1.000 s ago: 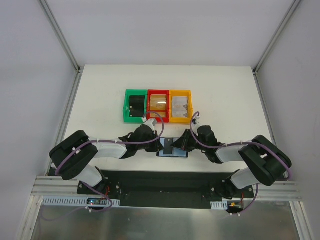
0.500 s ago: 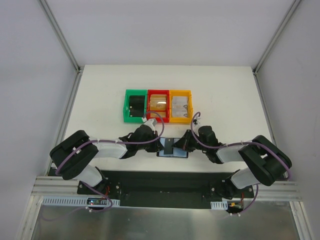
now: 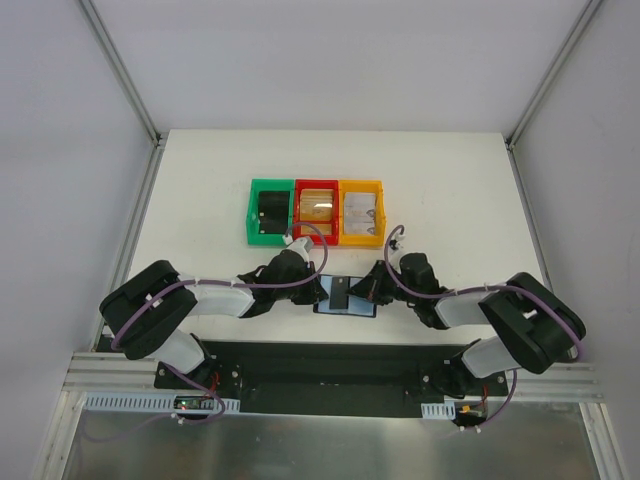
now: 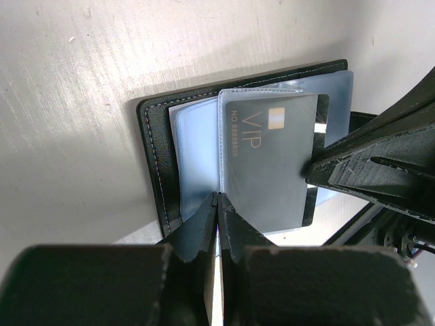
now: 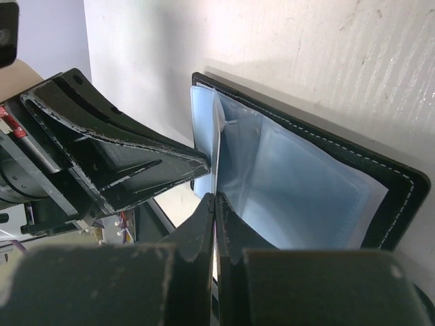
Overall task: Take the credit cards out of the card holder
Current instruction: Remove the credit card from the card holder.
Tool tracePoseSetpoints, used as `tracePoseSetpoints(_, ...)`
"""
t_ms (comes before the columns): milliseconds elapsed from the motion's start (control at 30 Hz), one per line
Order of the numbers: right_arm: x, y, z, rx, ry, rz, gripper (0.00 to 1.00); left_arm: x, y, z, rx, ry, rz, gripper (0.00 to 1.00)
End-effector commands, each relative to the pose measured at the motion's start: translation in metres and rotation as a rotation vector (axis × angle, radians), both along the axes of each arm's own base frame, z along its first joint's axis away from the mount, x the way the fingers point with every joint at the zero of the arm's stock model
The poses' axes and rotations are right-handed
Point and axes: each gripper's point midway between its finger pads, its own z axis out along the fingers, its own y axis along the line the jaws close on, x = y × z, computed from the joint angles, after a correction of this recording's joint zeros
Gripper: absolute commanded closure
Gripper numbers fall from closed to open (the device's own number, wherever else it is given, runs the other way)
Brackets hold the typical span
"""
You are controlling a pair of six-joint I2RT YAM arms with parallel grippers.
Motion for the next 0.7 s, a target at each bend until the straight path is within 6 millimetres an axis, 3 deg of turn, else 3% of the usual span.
tracePoseSetpoints(0,0.0064,0.0036,0.0242,0.07,-0.075,0.006,1.0,-0.0043,0.0173,-0.0213,0.079,0.035,0.033,1.0)
tracePoseSetpoints(400,0.006,-0.0005,0.0236,0.072,-0.072,0.001,0.97,-0.0052,0.0182,-0.0227,0.081,0.039,0.034,1.0)
tracePoseSetpoints(567,0.0075,0.0027,0.0278,0.086,-0.073,0.011,0.78,-0.0055,0.0163,-0.0225,0.079,0.041,0.025,1.0)
tracePoseSetpoints(667,0.009,0.0046,0.0285,0.088,-0.07,0.015,0.73,-0.0058,0.0144,-0.022,0.075,0.043,0.016,1.0)
